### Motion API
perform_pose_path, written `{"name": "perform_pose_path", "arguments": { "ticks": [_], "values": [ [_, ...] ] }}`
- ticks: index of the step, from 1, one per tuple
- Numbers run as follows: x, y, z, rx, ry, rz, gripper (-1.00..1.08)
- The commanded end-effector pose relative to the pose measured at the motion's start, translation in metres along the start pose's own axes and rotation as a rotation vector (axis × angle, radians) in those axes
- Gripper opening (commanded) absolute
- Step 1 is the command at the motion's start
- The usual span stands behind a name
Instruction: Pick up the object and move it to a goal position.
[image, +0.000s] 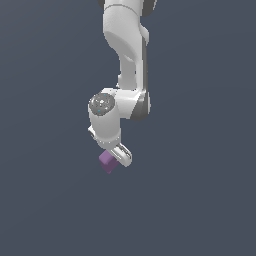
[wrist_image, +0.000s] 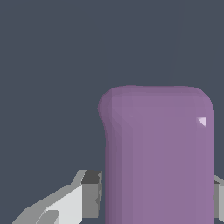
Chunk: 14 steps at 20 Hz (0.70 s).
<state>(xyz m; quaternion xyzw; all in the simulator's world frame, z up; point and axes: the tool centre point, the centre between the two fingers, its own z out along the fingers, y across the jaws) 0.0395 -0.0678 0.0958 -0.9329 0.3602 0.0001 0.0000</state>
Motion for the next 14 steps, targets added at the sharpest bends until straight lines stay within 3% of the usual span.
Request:
{"name": "perform_pose_path", "arguments": {
  "ticks": [1, 14],
  "values": [
    [0.000, 0.000, 0.000, 0.000, 0.000, 0.000, -1.00],
    [-0.009, 0.012, -0.042, 0.001, 0.000, 0.000, -1.00]
  ]
}}
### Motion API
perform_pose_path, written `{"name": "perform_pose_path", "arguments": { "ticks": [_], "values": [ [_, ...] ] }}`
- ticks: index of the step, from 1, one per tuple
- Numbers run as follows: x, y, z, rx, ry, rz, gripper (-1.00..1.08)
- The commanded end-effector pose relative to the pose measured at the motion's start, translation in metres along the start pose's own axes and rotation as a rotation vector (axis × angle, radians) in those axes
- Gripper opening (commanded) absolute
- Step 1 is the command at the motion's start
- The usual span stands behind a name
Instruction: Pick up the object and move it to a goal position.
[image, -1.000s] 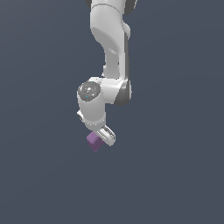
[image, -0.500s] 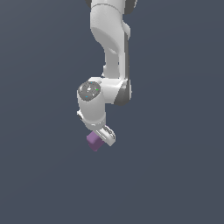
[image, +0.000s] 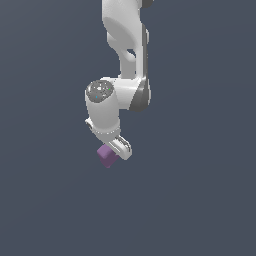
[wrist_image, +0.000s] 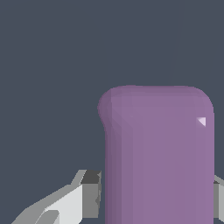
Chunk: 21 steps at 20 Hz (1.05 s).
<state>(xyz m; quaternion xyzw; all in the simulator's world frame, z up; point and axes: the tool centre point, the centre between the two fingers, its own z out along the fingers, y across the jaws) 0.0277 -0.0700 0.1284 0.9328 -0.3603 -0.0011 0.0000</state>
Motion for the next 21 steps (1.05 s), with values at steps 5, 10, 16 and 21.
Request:
{"name": "perform_pose_path", "arguments": {
  "ticks": [5, 10, 16, 21],
  "values": [
    [-0.009, 0.013, -0.050, 0.001, 0.001, 0.000, -1.00],
    [-0.016, 0.023, -0.088, 0.002, 0.001, 0.001, -1.00],
    [-0.020, 0.030, -0.117, 0.001, 0.002, 0.001, -1.00],
    [-0.021, 0.032, -0.125, 0.001, 0.002, 0.001, -1.00]
  ]
}}
